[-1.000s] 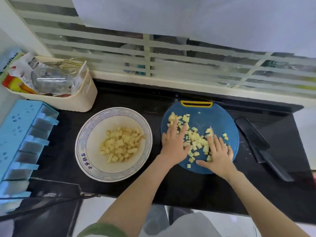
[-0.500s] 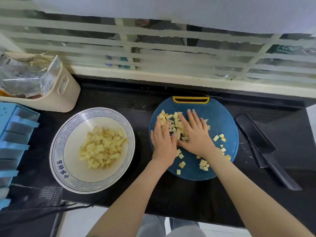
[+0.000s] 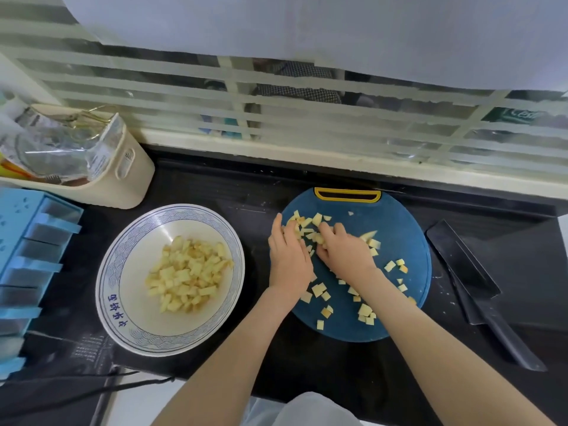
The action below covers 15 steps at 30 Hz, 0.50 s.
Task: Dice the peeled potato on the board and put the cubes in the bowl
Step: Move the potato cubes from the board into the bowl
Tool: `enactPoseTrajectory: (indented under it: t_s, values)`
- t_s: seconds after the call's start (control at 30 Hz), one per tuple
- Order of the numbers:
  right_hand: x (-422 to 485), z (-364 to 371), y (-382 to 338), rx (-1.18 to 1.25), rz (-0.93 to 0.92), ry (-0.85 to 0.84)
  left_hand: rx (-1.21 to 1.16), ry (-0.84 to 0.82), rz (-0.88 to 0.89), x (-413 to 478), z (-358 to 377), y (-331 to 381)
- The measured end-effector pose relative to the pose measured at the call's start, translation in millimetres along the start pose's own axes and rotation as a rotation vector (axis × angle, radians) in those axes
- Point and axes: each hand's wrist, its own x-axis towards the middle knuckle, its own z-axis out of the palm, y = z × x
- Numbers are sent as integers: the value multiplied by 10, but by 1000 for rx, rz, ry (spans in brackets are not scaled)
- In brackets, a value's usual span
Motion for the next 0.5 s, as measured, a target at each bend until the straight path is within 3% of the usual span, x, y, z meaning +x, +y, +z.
enactPoseTrajectory:
  t_s: [0.1, 0.27, 0.37, 0.5]
  values:
    - [45, -106, -47, 60, 120, -106, 36, 8, 7, 7, -115, 22]
    - [30, -419, -286, 489, 301, 37, 60, 19, 73, 53, -518, 91]
    - [71, -666, -663, 618, 220, 87, 24, 86, 61, 85, -822, 14]
    - [138, -787, -1342, 555, -3, 14, -59, 204, -82, 97, -1247, -352]
